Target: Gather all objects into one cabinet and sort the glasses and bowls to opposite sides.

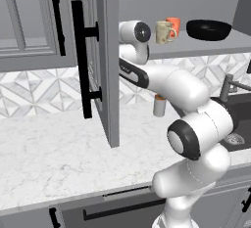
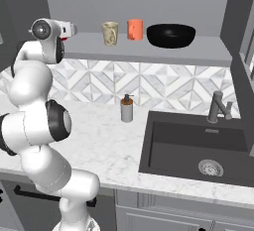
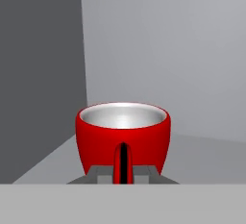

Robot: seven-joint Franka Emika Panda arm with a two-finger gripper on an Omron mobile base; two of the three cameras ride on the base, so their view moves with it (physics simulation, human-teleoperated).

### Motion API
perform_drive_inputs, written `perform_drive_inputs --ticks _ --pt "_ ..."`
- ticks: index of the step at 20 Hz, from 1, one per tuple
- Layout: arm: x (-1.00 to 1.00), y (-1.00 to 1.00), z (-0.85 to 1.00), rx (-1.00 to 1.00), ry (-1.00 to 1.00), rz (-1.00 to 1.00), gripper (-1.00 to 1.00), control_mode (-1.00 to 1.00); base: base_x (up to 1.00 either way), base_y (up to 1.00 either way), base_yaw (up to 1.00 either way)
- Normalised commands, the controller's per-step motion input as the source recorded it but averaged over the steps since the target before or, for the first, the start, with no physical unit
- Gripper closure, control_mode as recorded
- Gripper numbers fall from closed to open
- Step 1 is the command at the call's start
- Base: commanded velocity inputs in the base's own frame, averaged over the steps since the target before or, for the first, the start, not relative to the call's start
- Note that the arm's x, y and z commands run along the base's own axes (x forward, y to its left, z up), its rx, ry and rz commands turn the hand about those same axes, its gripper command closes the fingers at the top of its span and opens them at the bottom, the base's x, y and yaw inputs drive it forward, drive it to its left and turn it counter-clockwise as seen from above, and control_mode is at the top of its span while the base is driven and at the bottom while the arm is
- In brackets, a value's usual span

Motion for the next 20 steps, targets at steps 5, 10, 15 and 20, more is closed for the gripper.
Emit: perform_drive_inputs --ticks 5,10,15,20 --pt "0.30 0.00 0.00 0.00 0.00 0.00 1.00 -1.00 0.00 0.00 0.00" --pt "0.39 0.01 0.00 0.00 0.00 0.00 1.00 -1.00 0.00 0.00 0.00" --pt "0.22 0.02 0.00 0.00 0.00 0.00 1.00 -1.00 0.00 0.00 0.00" --pt "0.21 0.05 0.00 0.00 0.00 0.00 -1.00 -1.00 0.00 0.00 0.00"
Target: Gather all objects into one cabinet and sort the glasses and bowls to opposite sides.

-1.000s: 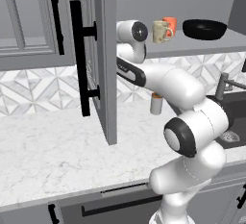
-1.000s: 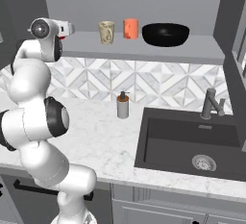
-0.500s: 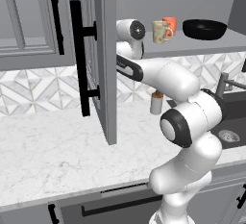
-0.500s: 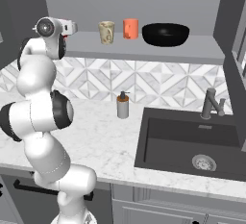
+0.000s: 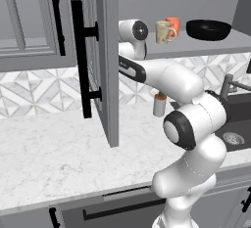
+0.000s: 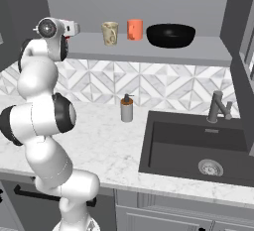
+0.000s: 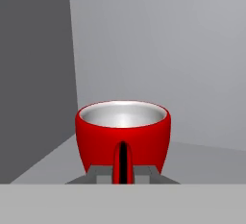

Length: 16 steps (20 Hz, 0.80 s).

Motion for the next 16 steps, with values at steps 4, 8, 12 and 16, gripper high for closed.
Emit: perform_drive_inputs --ticks 4,8,12,16 --pt "0.00 0.00 0.00 0.00 0.00 0.00 -1.00 -1.00 0.00 0.00 0.00" --pt "-0.02 0.00 0.00 0.00 0.00 0.00 -1.00 -1.00 0.00 0.00 0.00" --pt "-0.35 -0.12 0.01 0.00 -0.01 -0.01 -1.00 -1.00 0.00 0.00 0.00" --pt "-0.49 -0.29 0.09 0.00 0.00 -0.05 -1.00 -1.00 0.00 0.00 0.00"
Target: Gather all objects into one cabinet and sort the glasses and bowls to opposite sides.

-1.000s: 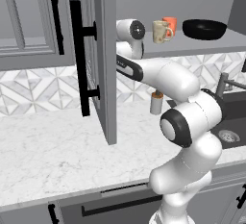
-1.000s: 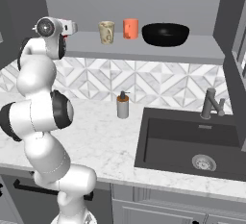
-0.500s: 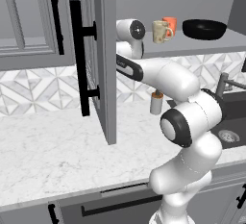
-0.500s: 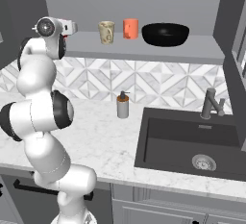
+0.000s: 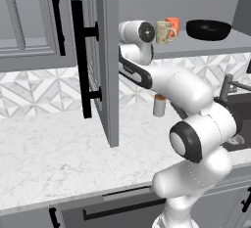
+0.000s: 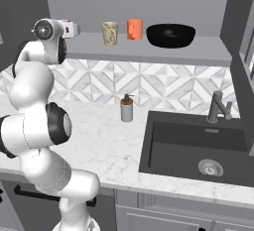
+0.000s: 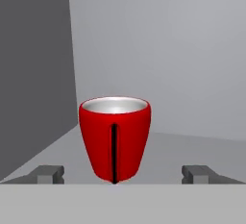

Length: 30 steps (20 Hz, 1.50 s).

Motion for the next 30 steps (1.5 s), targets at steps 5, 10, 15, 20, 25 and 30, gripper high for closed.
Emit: perform_drive_inputs --ticks 5,10,15,20,25,30 --pt "-0.46 -0.39 0.22 0.00 0.00 -0.04 -1.00 -1.00 0.00 0.00 0.00" --pt "-0.68 -0.48 0.27 0.00 0.00 -0.06 -1.00 -1.00 0.00 0.00 0.00" --pt "-0.88 -0.53 0.18 0.00 0.00 -0.07 -1.00 -1.00 0.00 0.00 0.00" --pt "-0.87 -0.47 0.11 0.00 0.00 -0.07 -1.00 -1.00 0.00 0.00 0.00" --pt "-0.62 -0.40 0.14 0.00 0.01 -0.06 -1.00 -1.00 0.00 0.00 0.00" --pt "-0.44 -0.40 0.18 0.00 0.02 -0.02 -1.00 -1.00 0.00 0.00 0.00"
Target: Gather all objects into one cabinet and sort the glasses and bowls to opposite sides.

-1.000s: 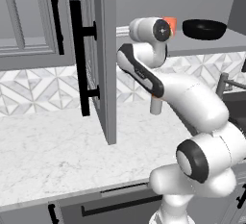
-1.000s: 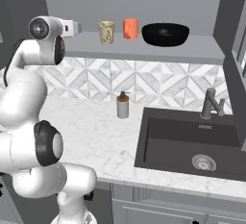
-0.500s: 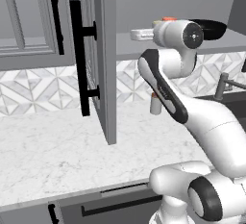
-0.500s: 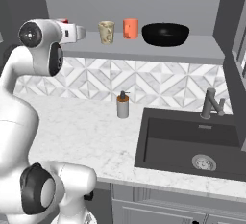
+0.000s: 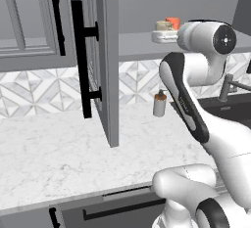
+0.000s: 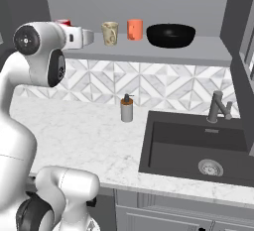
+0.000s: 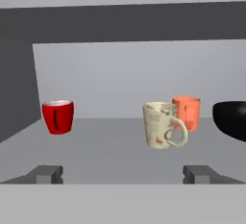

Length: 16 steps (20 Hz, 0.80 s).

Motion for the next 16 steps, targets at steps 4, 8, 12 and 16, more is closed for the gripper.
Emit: perform_drive_inputs --ticks 4,8,12,16 --pt "-0.44 -0.44 0.17 0.00 0.04 0.00 -1.00 -1.00 0.00 0.00 0.00" --pt "-0.24 -0.42 0.08 -0.04 0.08 0.00 -1.00 -1.00 0.00 0.00 0.00" --pt "-0.14 -0.35 0.02 -0.09 0.11 0.00 -1.00 -1.00 0.00 0.00 0.00" --pt "-0.04 -0.20 0.01 -0.10 0.13 -0.01 -1.00 -1.00 0.00 0.00 0.00"
